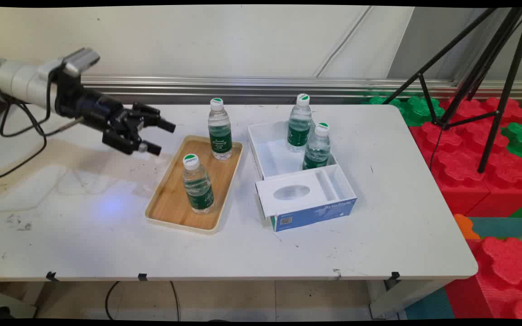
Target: Pick up the green bottle from the white box
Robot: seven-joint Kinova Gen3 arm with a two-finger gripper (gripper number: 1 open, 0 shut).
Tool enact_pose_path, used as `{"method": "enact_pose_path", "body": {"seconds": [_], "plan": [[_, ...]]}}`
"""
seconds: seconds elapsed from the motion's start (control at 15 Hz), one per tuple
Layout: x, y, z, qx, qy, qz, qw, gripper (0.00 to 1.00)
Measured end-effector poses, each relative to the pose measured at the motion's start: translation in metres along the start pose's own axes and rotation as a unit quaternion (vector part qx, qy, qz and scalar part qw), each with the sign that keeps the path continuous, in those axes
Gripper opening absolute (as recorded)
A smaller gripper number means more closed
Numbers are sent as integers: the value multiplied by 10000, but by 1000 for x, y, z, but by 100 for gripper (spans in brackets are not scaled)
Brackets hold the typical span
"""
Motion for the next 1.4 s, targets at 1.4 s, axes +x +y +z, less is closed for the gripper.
{"method": "enact_pose_path", "body": {"seconds": [1.4], "plan": [[137, -78, 57, 484, -27, -487, 9976, 100]]}}
